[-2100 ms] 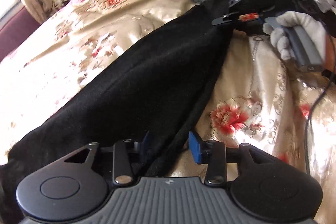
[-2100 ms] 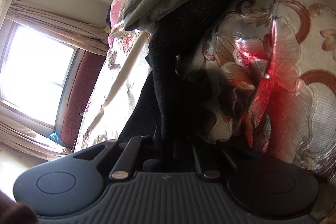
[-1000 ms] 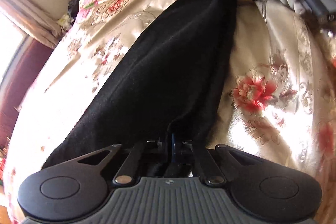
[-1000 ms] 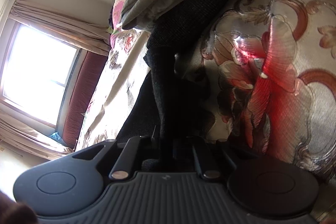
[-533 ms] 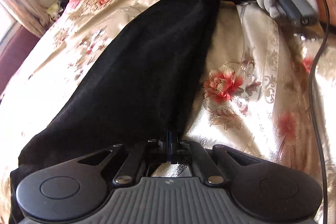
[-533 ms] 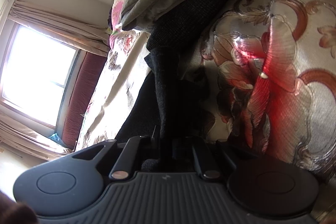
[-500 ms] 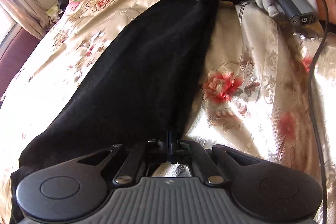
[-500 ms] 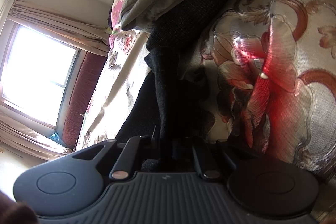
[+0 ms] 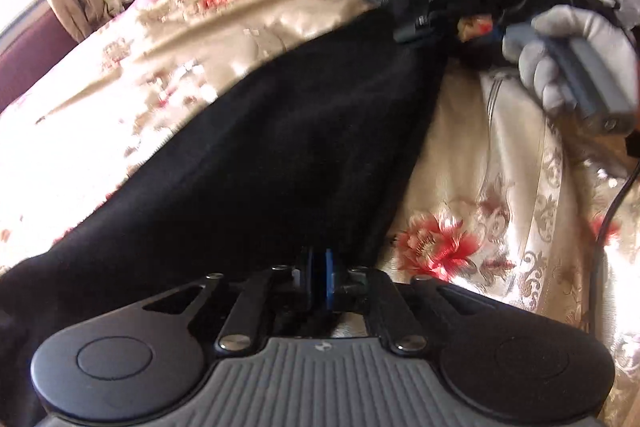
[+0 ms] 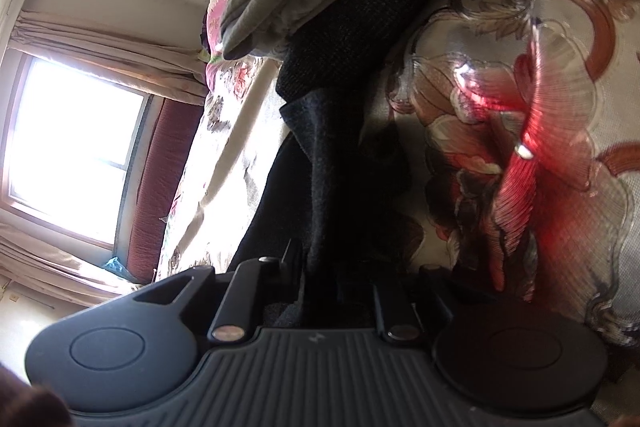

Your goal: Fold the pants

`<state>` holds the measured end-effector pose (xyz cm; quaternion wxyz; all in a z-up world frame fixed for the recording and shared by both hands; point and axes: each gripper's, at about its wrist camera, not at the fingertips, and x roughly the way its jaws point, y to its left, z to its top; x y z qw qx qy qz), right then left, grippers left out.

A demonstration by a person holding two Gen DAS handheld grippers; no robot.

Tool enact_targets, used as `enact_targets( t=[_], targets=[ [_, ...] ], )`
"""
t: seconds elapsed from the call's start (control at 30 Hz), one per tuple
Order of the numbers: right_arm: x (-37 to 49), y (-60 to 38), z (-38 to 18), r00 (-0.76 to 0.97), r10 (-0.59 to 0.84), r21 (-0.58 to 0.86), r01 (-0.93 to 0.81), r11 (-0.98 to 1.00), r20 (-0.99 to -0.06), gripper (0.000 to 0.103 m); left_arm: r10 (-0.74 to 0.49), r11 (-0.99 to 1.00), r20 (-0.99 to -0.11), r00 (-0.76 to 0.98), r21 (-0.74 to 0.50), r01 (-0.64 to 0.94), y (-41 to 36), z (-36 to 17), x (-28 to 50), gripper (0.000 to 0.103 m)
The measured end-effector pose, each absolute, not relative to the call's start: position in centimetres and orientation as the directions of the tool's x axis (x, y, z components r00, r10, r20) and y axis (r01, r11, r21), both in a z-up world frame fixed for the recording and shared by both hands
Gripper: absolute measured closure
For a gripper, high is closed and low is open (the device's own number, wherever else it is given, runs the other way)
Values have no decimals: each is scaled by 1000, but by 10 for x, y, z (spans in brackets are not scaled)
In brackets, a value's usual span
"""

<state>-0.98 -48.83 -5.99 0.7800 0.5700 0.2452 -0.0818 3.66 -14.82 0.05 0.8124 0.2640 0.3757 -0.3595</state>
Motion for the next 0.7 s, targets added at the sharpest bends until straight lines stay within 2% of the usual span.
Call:
enact_targets(
  t=[0.07,0.1,0.17,0.2,0.27,0.33,0.37,0.43,0.5,0.6,0.7],
  targets=[
    [-9,-490,-60,860,153,842,415,343,-487,87,-426,557,-816,391,104,824,-151,1,25,91],
    [-8,-489,-59,855,150,834,421,356,-496,91,-435,537,-819,375,98,838,-152,-1,15,91],
    [-8,-487,-57,846,141,815,431,389,-514,95,-419,509,-807,416,171,844,-154,-1,1,91],
    [-7,-485,-55,843,134,805,434,404,-521,96,-423,513,-810,406,155,844,-154,4,1,90],
    [-5,-483,-52,837,126,791,439,426,-532,96,-508,546,-776,374,46,837,-147,27,11,81],
    [-5,-484,-51,836,128,791,440,424,-534,96,-541,586,-724,428,41,809,-144,44,20,77],
    [-5,-485,-52,836,130,793,439,422,-533,96,-534,606,-709,460,59,793,-145,47,28,72],
    [-6,-486,-51,835,128,792,443,421,-535,97,-480,636,-707,519,127,762,-150,35,43,69],
    [-6,-484,-49,834,119,792,452,411,-538,96,-397,634,-790,467,131,762,-158,5,58,72],
    [-8,-476,-32,842,84,767,439,468,-534,96,-419,608,-773,476,150,780,-153,-1,37,74],
    [-9,-465,-7,862,62,751,401,525,-504,96,-455,580,-778,433,110,807,-145,-1,20,70]
  ],
)
